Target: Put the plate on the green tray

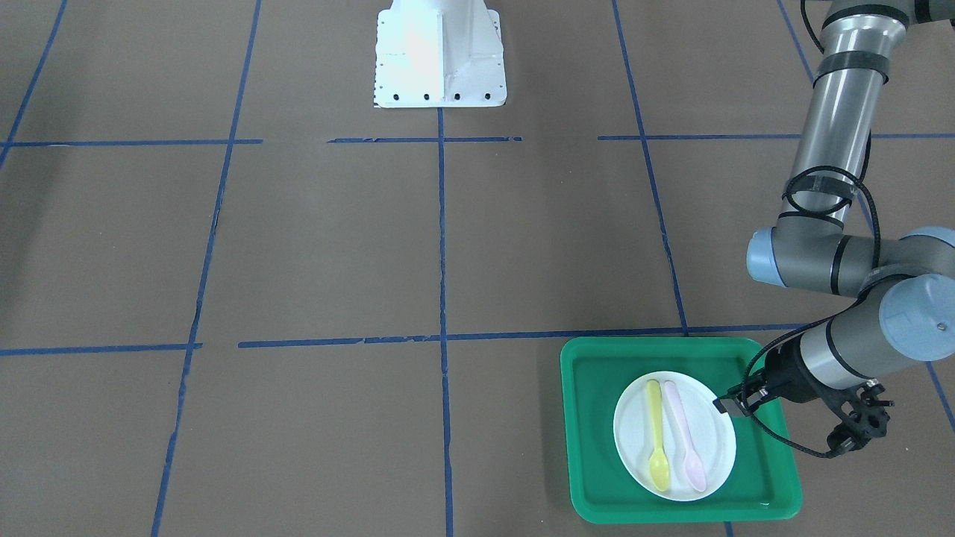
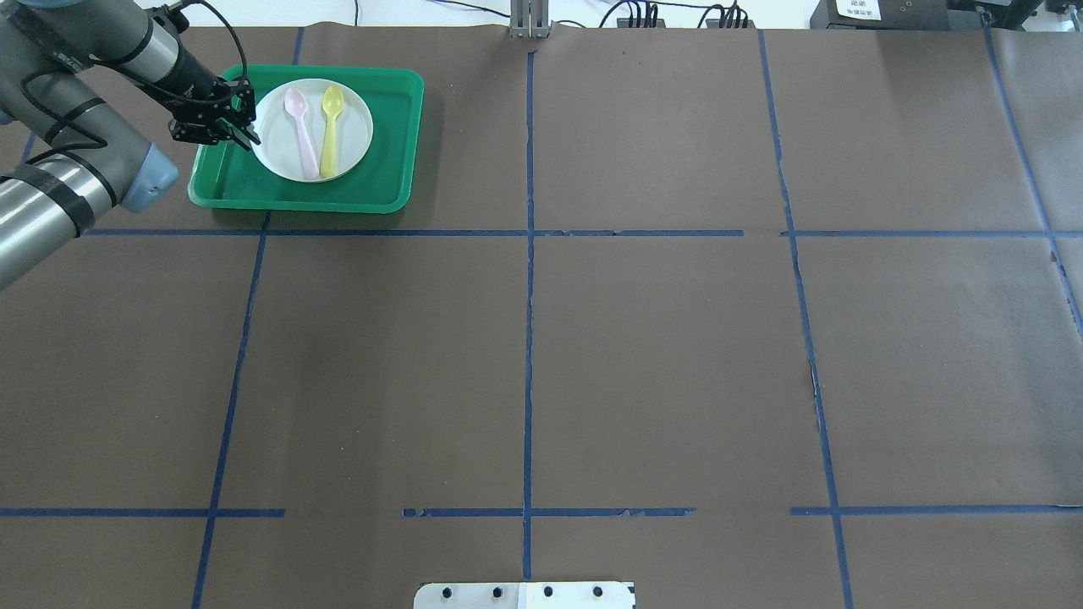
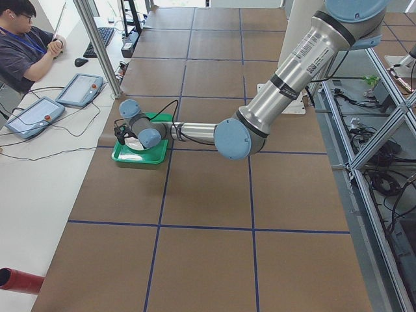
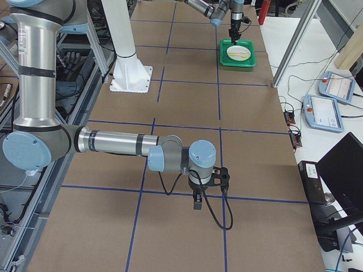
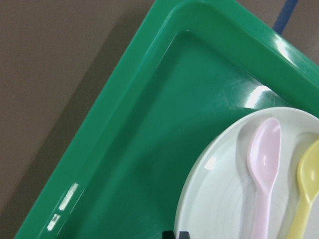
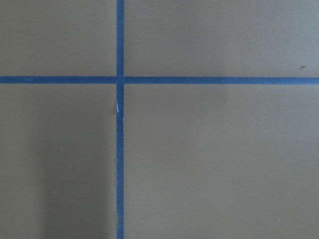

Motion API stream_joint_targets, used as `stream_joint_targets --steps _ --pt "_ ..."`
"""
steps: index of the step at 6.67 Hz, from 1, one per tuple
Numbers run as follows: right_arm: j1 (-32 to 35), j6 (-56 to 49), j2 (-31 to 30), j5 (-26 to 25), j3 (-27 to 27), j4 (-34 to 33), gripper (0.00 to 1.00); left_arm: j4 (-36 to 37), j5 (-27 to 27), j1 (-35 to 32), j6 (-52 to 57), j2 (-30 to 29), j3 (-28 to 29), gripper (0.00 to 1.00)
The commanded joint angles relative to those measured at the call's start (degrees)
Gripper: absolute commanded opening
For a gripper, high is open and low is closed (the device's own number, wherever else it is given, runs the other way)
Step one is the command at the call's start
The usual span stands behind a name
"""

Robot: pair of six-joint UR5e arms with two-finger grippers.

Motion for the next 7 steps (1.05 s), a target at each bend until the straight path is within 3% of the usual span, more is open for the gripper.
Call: stream_joint_targets --steps 1,2,3,5,7 --pt "0.0 0.0 0.0 0.0 0.0 0.03 1.0 0.63 -1.38 -0.46 6.48 5.83 -9.37 1.0" --pt "0.0 0.09 0.0 0.0 0.0 0.03 1.0 2.37 -7.05 -1.51 10.34 8.66 -13.0 1.0" --pt "0.0 0.0 0.0 0.0 0.0 -0.06 1.0 5.78 -8.76 -2.73 15.25 12.86 -18.96 1.0" --pt "0.0 0.0 0.0 0.0 0.0 0.03 1.0 20.94 -8.77 -7.81 34.09 19.72 -31.61 1.0" --pt "0.0 0.0 0.09 0.0 0.0 -0.06 1.0 35.72 -4.85 -14.4 56.86 25.89 -39.55 1.0"
